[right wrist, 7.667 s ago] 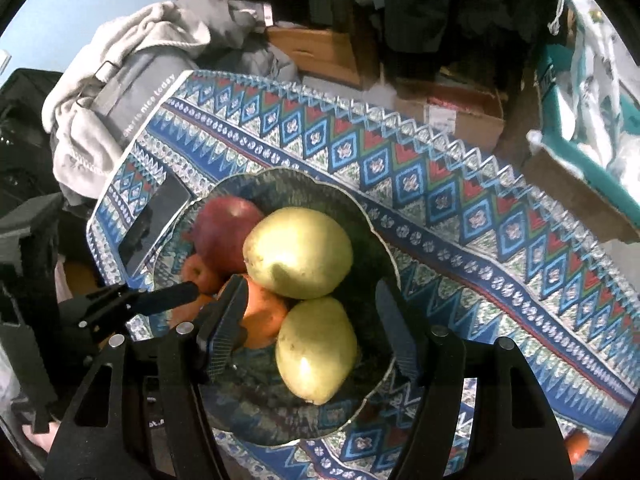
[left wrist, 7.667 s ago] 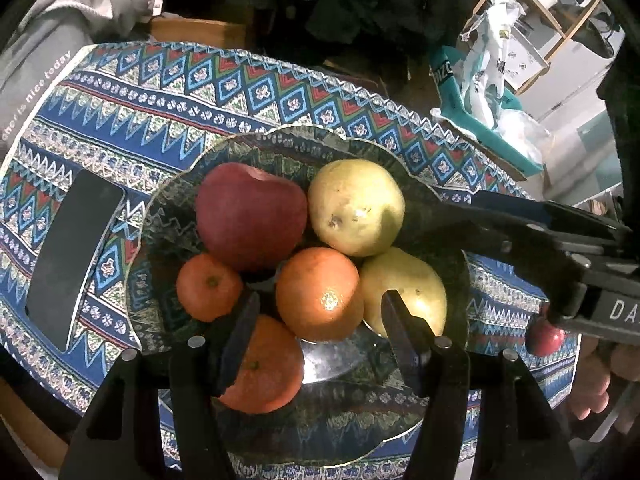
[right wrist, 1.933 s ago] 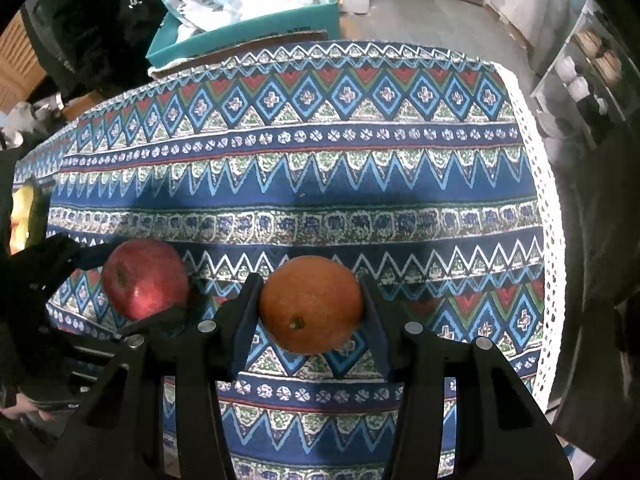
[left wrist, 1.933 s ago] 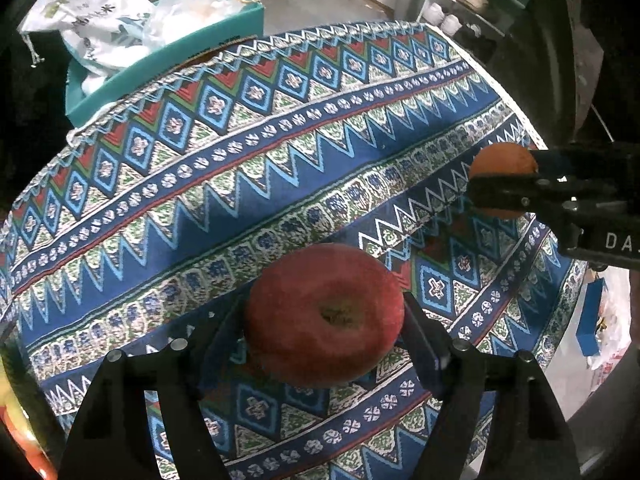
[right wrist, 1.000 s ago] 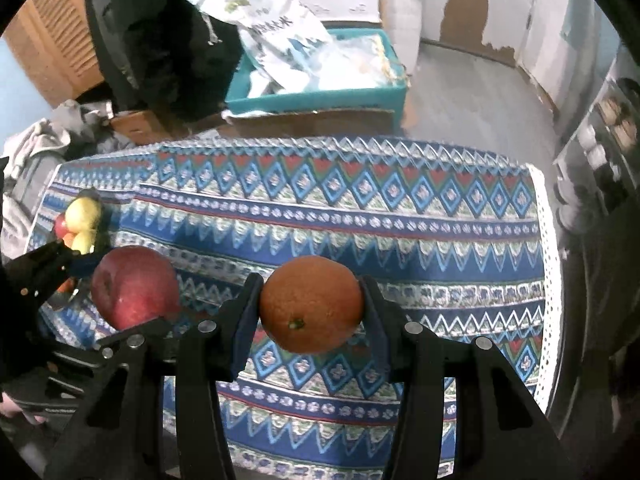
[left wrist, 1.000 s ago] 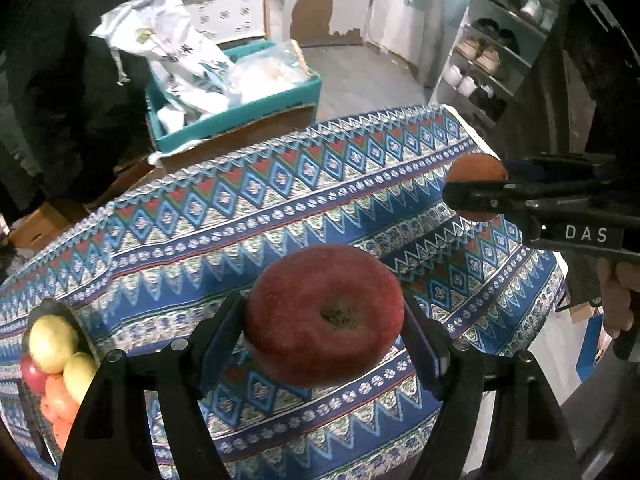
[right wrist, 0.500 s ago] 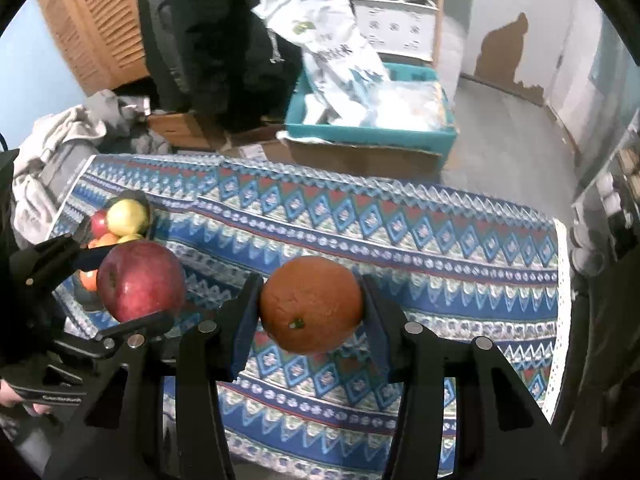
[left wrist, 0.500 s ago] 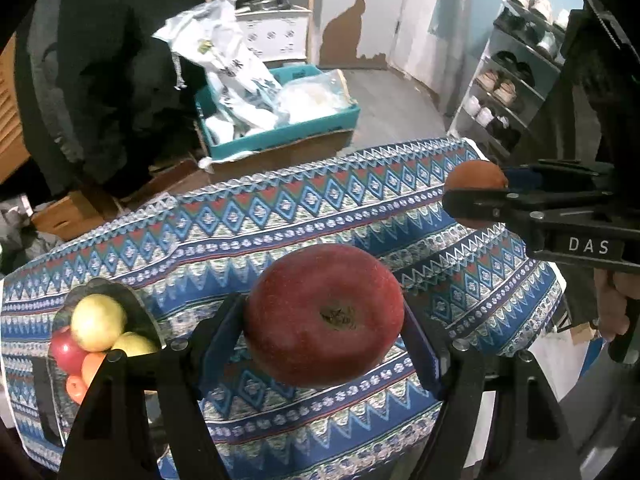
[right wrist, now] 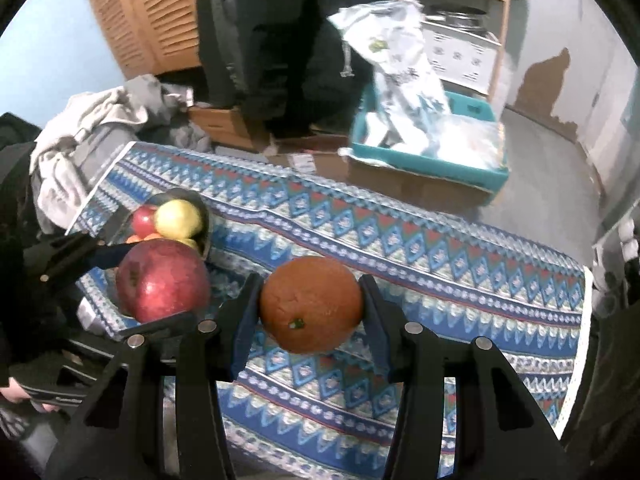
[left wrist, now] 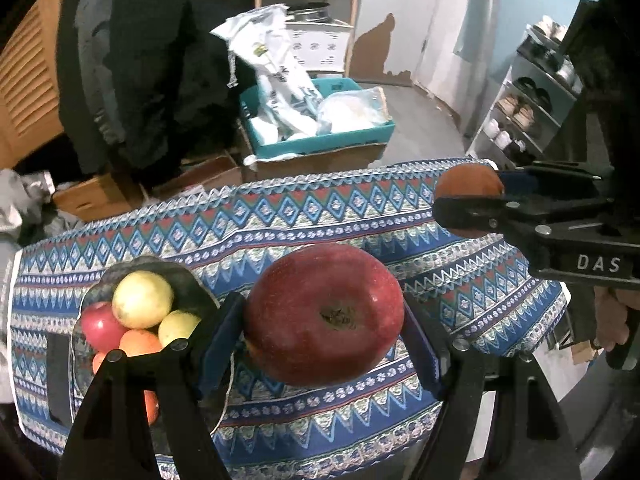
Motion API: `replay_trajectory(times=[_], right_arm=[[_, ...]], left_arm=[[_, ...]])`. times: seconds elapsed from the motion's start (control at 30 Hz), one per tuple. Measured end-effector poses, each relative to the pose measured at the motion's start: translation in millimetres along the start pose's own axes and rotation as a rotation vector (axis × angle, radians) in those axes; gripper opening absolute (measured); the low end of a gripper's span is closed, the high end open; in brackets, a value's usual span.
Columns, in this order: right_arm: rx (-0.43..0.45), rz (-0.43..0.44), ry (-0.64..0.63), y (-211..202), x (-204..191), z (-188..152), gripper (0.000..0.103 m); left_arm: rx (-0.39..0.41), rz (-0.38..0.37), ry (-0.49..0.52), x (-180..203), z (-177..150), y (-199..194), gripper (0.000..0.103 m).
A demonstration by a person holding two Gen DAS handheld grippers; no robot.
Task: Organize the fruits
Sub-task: 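Carry the apple over the glass bowl with the left tool while the right tool carries the tangerine there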
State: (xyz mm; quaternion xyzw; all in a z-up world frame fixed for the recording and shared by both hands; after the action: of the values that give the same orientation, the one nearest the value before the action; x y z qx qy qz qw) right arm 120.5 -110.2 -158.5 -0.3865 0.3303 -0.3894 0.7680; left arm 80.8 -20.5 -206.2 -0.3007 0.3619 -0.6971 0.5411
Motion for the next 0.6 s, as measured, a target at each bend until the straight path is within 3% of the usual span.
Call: replay_trajectory(times=[0.6], right_arm=[[-0.127, 0.097, -0.075, 75, -96, 5, 0.048]], left_arm=[[-0.077, 0.092, -0.148, -91, -62, 4, 0.078]])
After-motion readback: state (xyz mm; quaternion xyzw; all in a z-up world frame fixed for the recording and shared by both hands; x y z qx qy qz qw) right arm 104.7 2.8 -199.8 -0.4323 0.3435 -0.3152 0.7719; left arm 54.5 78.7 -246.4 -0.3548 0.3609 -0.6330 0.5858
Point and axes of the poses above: each gripper's, at about its wrist camera, not at the fingertips, and y roughly the way its jaws point, x to its right, z to its top, the point moved 9 cm from there along y, roughly the way its jaws point, and after that the axes turned 9 degrees about y, right-handed, at the moved point
